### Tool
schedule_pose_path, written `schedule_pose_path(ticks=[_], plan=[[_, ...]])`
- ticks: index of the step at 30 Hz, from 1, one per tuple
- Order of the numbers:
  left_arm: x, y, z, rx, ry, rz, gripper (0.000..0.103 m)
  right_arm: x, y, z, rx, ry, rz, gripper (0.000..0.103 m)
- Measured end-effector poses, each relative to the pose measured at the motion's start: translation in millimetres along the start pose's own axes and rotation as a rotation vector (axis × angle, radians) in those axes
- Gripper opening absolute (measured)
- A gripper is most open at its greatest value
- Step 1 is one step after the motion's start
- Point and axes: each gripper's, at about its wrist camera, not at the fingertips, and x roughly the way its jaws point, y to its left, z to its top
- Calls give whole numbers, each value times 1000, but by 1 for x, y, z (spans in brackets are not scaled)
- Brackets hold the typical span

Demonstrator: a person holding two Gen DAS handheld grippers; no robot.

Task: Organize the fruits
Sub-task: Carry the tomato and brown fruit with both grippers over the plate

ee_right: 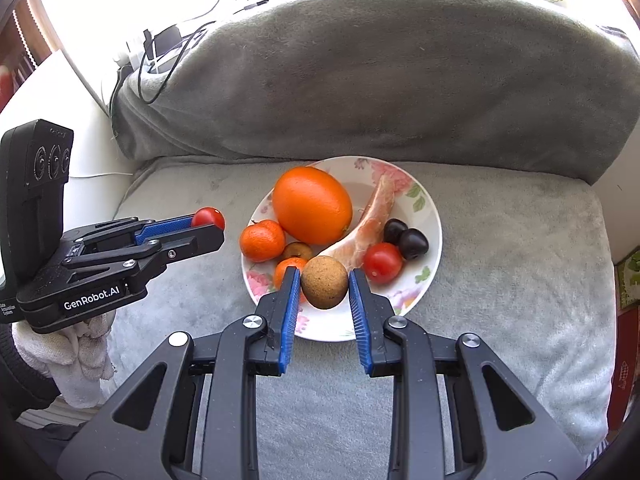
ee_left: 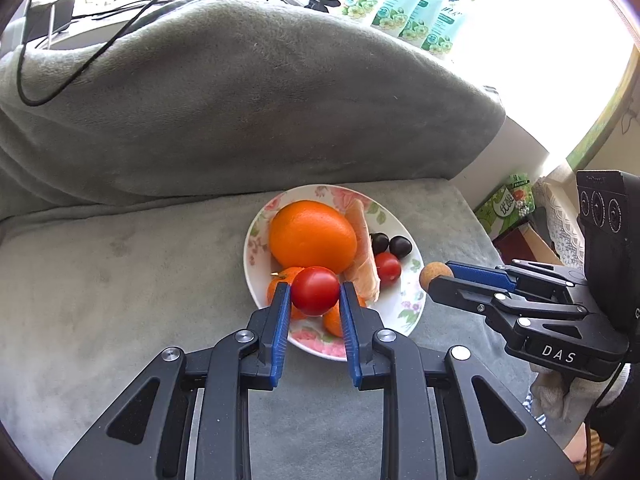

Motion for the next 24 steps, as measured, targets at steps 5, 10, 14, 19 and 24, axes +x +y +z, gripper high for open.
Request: schedule_pose_path(ticks=[5, 10, 14, 19, 24], plan=[[7, -10, 5, 16, 5, -10, 23, 3, -11, 4, 8, -1, -6, 26], [12, -16, 9, 28, 11, -13, 23, 8, -18, 8, 18, 1, -8, 26], [17, -21, 12, 36, 17, -11, 23, 11, -25, 8, 35, 5, -8, 26], [22, -22, 13, 34, 32, -10, 23, 15, -33, 9, 69, 12, 3, 26], [29, -22, 15, 30, 53, -6, 23, 20, -35, 13, 75, 24, 2, 26]])
